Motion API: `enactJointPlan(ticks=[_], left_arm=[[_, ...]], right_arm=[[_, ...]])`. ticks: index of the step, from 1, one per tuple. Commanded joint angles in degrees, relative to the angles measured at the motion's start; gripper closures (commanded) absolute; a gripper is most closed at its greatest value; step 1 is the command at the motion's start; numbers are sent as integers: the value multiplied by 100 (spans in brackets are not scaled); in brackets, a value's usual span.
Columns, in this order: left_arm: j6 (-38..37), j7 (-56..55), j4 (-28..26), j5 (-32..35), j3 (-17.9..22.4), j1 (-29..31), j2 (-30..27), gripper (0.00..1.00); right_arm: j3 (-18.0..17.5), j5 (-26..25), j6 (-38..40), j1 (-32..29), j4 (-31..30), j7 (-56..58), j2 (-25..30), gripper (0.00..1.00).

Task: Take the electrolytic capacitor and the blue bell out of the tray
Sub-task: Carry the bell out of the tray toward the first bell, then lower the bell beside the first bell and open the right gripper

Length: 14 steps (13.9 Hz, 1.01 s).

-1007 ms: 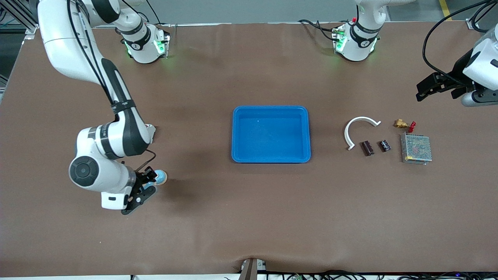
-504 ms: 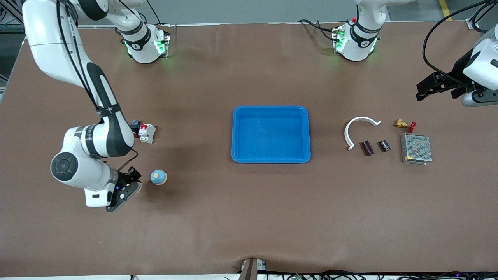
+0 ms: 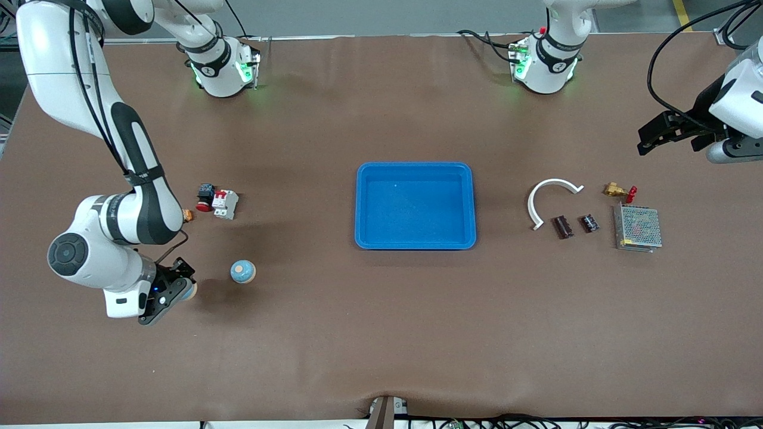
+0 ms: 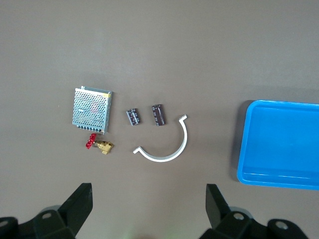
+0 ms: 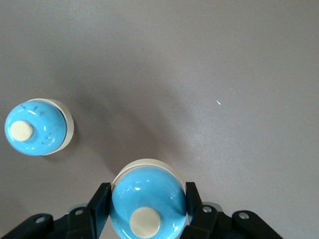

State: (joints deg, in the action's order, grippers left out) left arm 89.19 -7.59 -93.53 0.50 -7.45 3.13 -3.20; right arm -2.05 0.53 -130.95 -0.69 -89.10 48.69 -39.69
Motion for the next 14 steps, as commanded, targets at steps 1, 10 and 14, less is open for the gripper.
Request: enactJointPlan(ticks=[1, 10, 14], left_arm=[[28, 153, -17, -85, -2, 39, -23, 0], [28, 153, -17, -85, -2, 39, -23, 0], [28, 153, -17, -85, -2, 39, -23, 0]], right_arm=[[-76, 96, -264, -63, -55, 123, -144, 65], [-76, 201, -712, -54, -28, 131, -522, 59], [-76, 237, -783, -36, 24, 114, -584, 0]])
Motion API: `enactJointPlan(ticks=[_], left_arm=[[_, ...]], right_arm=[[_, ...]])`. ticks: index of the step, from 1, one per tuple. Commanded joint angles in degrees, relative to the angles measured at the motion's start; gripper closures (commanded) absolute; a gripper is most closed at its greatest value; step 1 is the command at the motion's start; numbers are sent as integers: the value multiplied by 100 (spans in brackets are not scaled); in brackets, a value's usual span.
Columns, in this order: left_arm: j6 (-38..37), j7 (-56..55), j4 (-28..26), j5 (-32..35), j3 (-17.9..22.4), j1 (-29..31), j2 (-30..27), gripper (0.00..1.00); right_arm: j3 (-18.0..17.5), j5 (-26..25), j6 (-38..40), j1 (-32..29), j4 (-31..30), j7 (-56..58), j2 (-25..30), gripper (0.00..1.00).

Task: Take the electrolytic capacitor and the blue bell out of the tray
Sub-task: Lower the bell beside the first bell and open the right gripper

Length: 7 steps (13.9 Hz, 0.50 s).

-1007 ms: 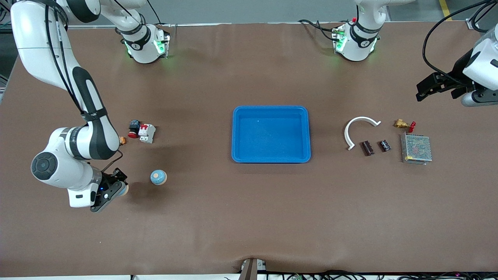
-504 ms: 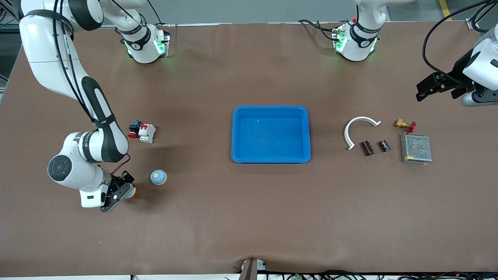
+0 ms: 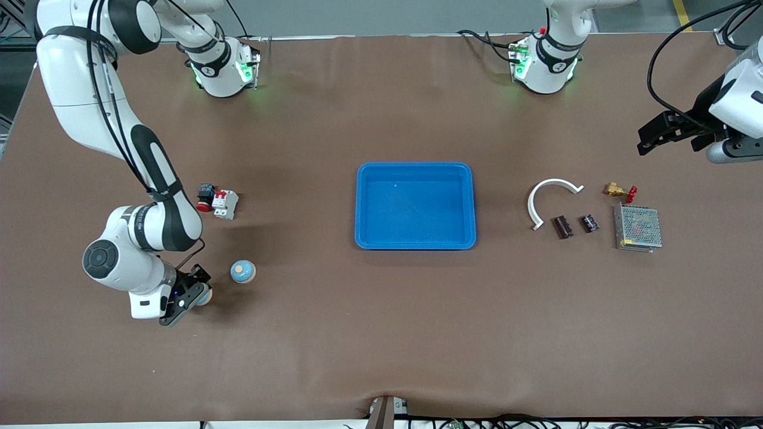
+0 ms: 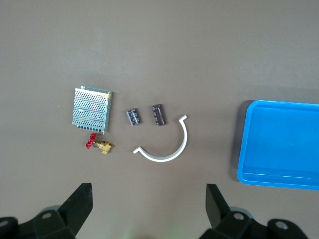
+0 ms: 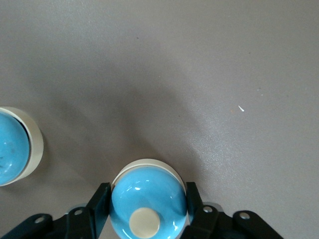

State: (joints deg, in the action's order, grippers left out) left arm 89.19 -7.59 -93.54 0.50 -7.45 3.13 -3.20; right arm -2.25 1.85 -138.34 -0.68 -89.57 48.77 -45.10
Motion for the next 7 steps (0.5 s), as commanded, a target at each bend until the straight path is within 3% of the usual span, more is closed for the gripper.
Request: enactJointPlan(ticks=[1, 7], left_arm=[[28, 153, -15, -85, -2, 39, -23, 0], [28, 153, -15, -85, -2, 39, -23, 0]], right_arm=[[-65, 105, -17, -55, 106, 97, -42, 0], [-100, 395, 790, -3, 607, -25, 19, 0]])
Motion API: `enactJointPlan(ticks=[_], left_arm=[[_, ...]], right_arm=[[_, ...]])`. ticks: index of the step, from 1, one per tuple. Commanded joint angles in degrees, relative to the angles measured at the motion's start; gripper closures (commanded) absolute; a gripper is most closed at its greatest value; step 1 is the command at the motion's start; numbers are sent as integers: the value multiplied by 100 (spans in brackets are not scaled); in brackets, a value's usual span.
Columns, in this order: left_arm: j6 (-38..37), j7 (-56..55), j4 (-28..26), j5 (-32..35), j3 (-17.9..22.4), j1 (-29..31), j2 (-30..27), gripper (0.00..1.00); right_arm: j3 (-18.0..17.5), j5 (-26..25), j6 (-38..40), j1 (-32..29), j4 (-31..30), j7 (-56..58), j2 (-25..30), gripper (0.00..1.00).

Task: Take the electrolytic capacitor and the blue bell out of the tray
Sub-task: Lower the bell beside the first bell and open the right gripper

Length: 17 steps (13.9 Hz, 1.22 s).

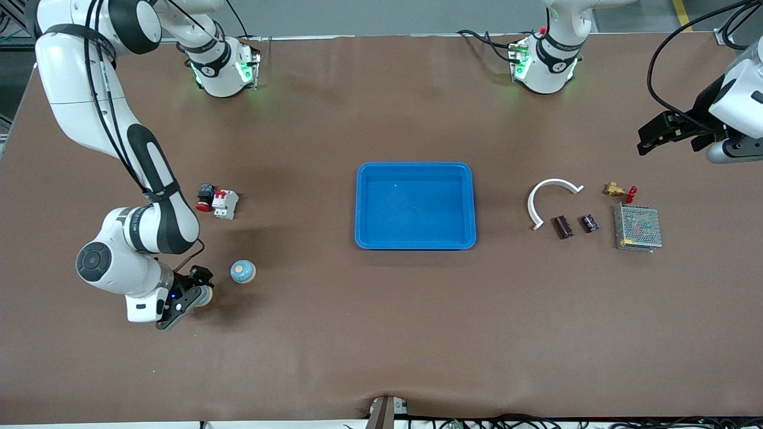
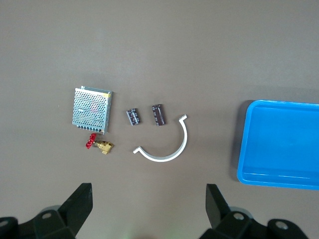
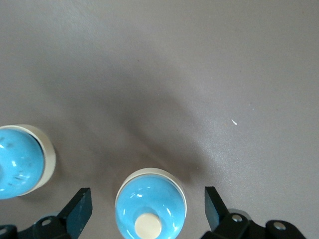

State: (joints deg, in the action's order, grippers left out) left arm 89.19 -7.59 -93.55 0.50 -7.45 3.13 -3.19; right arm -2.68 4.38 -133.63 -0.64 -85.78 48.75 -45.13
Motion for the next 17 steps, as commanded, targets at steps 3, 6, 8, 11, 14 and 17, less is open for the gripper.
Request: enactJointPlan(ticks=[3, 6, 8, 11, 14, 17], left_arm=[[19, 153, -15, -85, -2, 39, -23, 0], [10, 153, -15, -76, -2, 30, -32, 0], [2, 144, -14, -76, -11, 30, -32, 0], [10, 135, -6, -76, -11, 30, -32, 0], [2, 135, -14, -76, -20, 30, -32, 0], [2, 126, -14, -76, -20, 30, -41, 0]], right_arm=[[-57, 142, 941, 55, 605, -479, 92, 0], [-49, 55, 1758, 196, 1035, -1049, 145, 0], [-23, 28, 2522, 275, 1413, -1523, 337, 0], [-5, -42, 3472, 381, 1845, -2104, 592, 0], [-13, -156, 4124, 442, 1881, -2789, 1224, 0], [-14, -279, 4844, 442, 1863, -3414, 1866, 0]])
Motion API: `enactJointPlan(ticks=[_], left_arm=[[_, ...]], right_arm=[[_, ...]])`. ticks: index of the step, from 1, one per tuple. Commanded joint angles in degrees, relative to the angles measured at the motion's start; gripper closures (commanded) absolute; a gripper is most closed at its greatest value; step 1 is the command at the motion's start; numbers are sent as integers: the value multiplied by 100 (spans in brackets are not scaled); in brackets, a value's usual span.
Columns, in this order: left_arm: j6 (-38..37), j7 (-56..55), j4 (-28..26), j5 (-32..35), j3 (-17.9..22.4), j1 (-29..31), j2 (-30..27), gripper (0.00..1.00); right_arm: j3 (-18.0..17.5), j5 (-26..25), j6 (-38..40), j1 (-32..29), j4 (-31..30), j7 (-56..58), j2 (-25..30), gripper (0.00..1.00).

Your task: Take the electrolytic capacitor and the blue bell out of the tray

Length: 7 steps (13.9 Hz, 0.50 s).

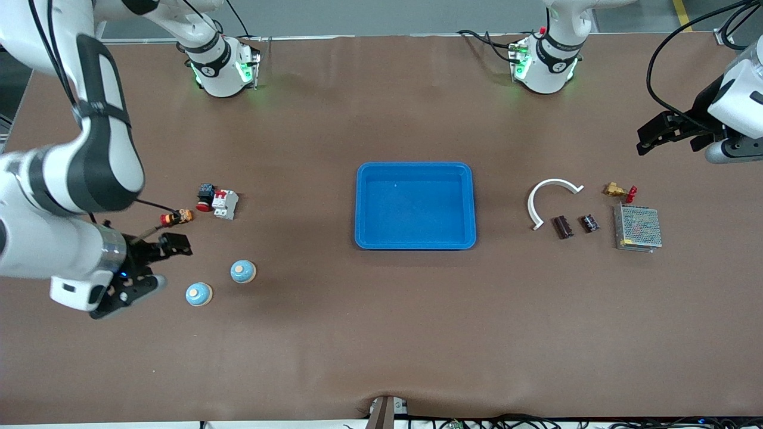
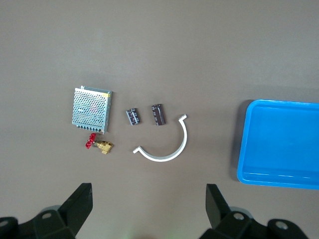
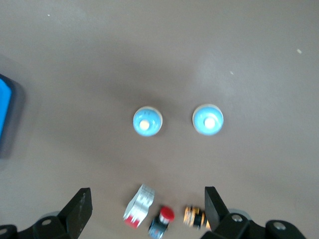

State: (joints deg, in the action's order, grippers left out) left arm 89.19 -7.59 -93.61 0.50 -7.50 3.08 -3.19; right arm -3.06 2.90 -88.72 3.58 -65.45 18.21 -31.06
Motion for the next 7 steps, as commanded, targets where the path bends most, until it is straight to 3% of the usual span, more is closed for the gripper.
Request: enactJointPlan(ticks=[1, 7], left_arm=[[2, 135, -8, -85, -15, 35, -41, 0], [-33, 126, -8, -85, -32, 35, -59, 0]], right_arm=[[42, -140, 556, 11, -179, -467, 626, 0], [175, -413, 1138, -146, -293, -1030, 1382, 0]])
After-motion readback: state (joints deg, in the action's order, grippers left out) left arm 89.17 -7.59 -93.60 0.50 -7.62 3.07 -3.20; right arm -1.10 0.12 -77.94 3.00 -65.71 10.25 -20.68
